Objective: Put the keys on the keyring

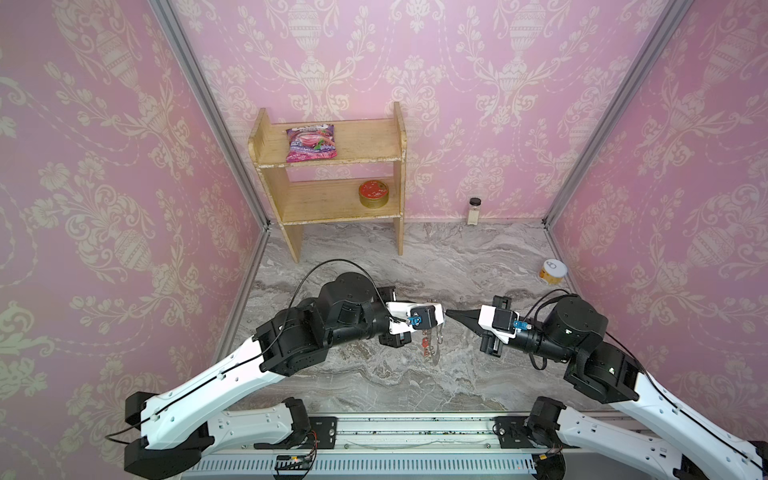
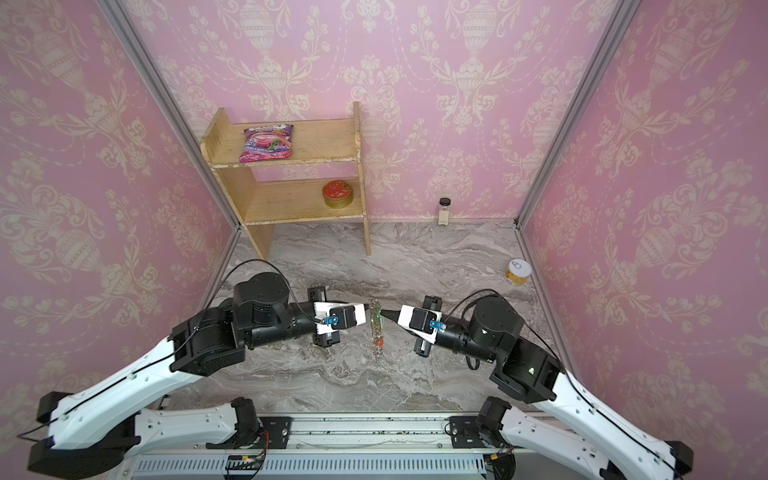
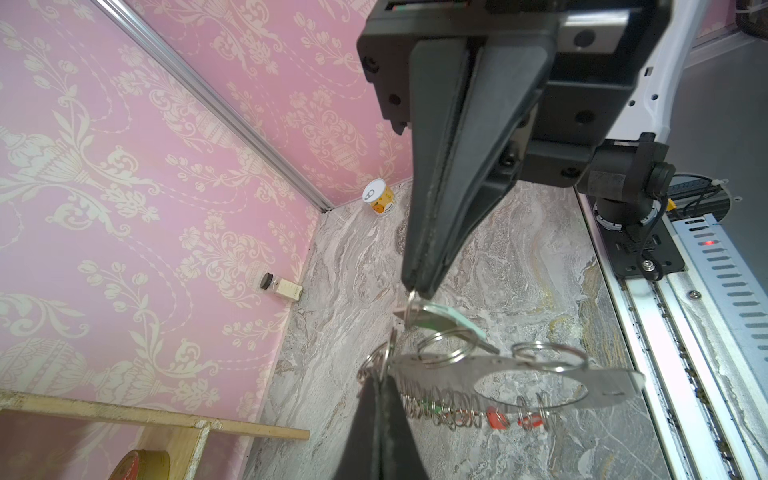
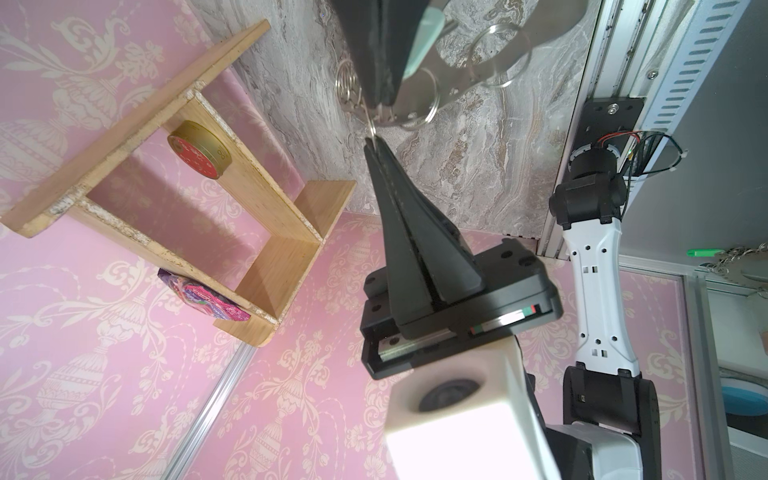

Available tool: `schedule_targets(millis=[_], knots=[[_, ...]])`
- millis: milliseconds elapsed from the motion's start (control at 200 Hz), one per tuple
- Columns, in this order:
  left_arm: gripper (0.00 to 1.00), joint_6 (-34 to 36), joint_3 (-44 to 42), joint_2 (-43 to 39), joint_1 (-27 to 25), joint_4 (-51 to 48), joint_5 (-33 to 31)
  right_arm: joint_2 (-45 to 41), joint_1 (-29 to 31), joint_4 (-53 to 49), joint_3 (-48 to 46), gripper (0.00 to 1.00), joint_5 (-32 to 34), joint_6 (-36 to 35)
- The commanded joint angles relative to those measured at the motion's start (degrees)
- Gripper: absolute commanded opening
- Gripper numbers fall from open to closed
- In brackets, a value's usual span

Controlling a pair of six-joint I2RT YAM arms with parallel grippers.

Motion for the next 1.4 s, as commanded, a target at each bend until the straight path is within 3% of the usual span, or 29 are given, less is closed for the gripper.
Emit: schedule_targets(millis=[0,1396], knots=[[0.0,-0.01,1.83,-0.24,-0.64,0.61,1.23,-0.33,0.44,1.85,1.26,0.0,1.15,-0.61],[0.0,0.4,1.84,-0.5,-0.98,0.26,0.18,0.54,0.78,-0.37,2.48,0.0,-1.31,-0.38]])
